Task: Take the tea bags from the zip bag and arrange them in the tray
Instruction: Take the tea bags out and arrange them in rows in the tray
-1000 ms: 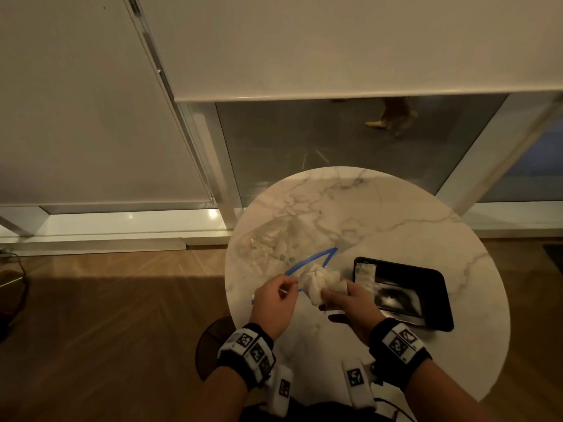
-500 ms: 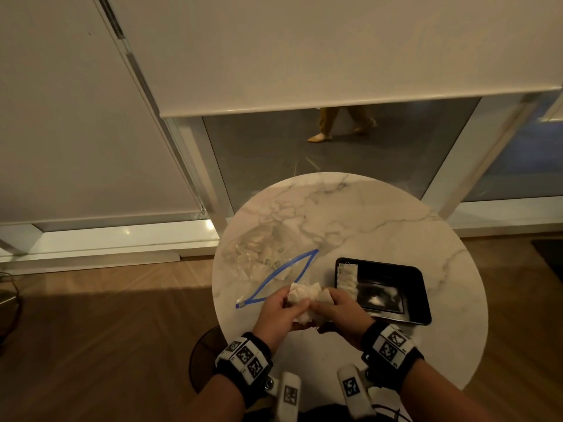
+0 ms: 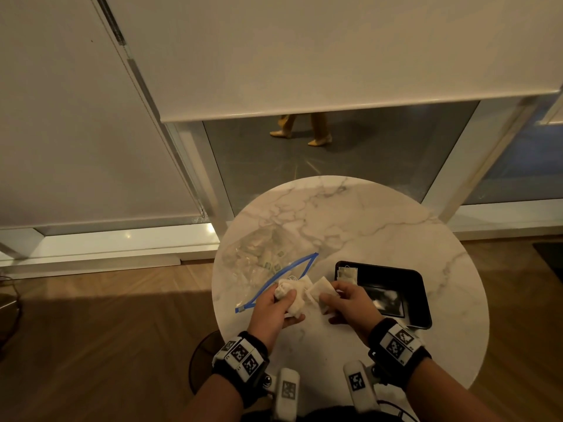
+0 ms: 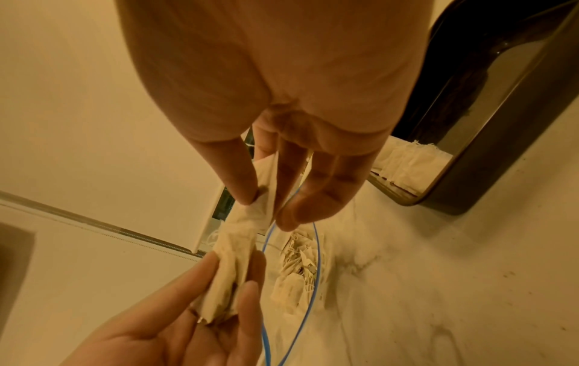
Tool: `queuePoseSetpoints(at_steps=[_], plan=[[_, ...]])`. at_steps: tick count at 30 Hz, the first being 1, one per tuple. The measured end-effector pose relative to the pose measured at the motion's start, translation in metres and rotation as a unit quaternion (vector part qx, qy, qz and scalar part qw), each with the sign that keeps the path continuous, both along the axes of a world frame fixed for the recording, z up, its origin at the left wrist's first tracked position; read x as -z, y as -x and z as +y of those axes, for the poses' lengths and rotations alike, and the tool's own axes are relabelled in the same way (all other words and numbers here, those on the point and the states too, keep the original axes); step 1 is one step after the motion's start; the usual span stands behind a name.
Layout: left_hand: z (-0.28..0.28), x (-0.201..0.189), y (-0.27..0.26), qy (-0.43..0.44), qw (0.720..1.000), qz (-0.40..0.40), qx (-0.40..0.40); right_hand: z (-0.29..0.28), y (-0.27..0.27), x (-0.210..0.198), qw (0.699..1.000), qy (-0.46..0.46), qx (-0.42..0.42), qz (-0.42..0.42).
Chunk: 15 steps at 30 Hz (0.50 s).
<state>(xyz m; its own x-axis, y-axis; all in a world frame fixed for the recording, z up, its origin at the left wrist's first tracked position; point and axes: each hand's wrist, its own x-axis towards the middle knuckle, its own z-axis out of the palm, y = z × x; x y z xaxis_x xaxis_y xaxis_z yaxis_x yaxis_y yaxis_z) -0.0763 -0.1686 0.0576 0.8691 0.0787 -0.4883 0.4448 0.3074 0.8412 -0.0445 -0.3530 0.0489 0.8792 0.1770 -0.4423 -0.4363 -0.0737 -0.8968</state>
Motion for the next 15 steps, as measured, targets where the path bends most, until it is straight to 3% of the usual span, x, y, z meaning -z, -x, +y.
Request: queuePoseSetpoints(at_steps=[7, 15], plan=[[0.002, 0.002, -0.009, -0.028, 0.999, -0.011, 0.021, 0.0, -0.008, -0.008, 0.999, -0.016, -0.04, 0.01], [0.004, 0.008, -0.021, -0.001, 1.0, 0.005, -0.008, -0.038, -0.036, 0.008, 0.996, 0.003, 0.088, -0.009]])
